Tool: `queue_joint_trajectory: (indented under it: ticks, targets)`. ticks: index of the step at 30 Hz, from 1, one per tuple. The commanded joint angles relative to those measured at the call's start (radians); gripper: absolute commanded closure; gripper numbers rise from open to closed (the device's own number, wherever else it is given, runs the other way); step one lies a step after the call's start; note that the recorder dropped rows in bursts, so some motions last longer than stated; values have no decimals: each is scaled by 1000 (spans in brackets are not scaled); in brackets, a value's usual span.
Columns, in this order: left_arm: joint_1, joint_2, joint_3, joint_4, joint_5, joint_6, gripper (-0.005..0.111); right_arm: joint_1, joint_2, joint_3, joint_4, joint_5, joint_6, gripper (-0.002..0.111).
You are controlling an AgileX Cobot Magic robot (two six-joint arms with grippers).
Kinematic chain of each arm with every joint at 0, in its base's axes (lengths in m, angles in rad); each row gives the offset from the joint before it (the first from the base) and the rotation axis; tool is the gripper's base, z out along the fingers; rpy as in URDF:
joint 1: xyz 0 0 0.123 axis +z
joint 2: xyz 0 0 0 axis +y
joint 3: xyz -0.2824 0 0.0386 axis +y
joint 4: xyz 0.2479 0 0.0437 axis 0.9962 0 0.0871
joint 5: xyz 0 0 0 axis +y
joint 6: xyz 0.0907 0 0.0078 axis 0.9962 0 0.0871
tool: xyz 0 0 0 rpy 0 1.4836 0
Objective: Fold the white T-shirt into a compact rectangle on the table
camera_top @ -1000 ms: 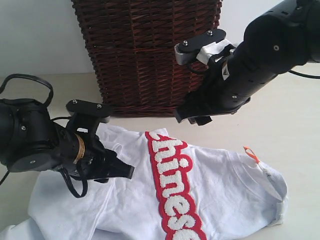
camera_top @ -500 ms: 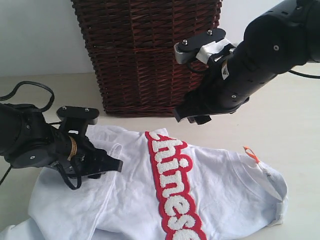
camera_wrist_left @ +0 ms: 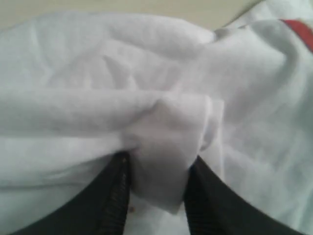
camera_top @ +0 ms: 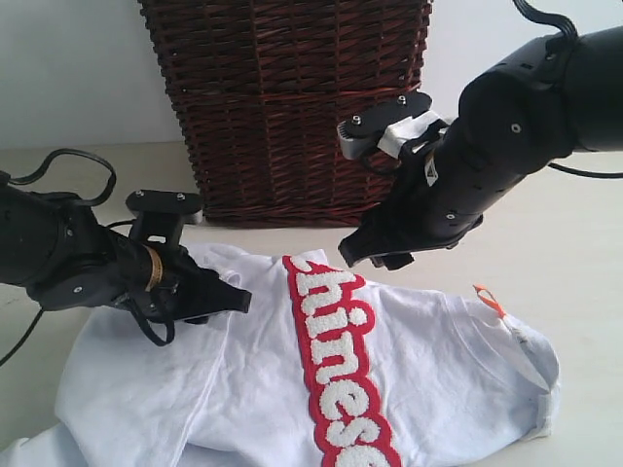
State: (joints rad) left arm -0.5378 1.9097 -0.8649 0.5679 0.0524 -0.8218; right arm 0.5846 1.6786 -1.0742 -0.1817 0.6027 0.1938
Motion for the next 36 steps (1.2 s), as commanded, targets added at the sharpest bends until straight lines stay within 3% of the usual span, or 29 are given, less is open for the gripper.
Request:
queue_joint_trajectory:
  ticks: [1, 2, 8, 12, 15, 22, 26, 29, 34, 36]
  targets:
    - [21, -8, -13, 6, 78, 77, 96, -4, -1, 1, -11, -23, -9, 51]
    - [21, -14, -13, 8, 94, 100, 106, -4, -1, 1, -11, -23, -9, 51]
    - [21, -95, -15, 43, 258, 185, 107, -4, -1, 1, -17, -36, -9, 52]
    - [64, -195, -33, 113, 438, 180, 107, -4, -1, 1, -19, -36, -9, 52]
    - [146, -297, -60, 145, 453, 164, 107, -4, 1, 1, -19, -37, -9, 52]
    - [418, -414, -124, 342, 501, 244, 107, -4, 0, 1, -19, -49, -11, 52]
    - [547, -380, -124, 280, 435, 354, 106, -4, 0, 1, -19, -63, -17, 52]
    - [609, -322, -124, 270, 395, 363, 93, -4, 0, 1, -19, -72, -23, 52]
    - [692, -230, -124, 340, 408, 339, 36, -4, 0, 1, -19, -72, -35, 52]
    - [725, -202, -129, 353, 414, 241, 25, -4, 0, 1, -19, -72, -35, 52]
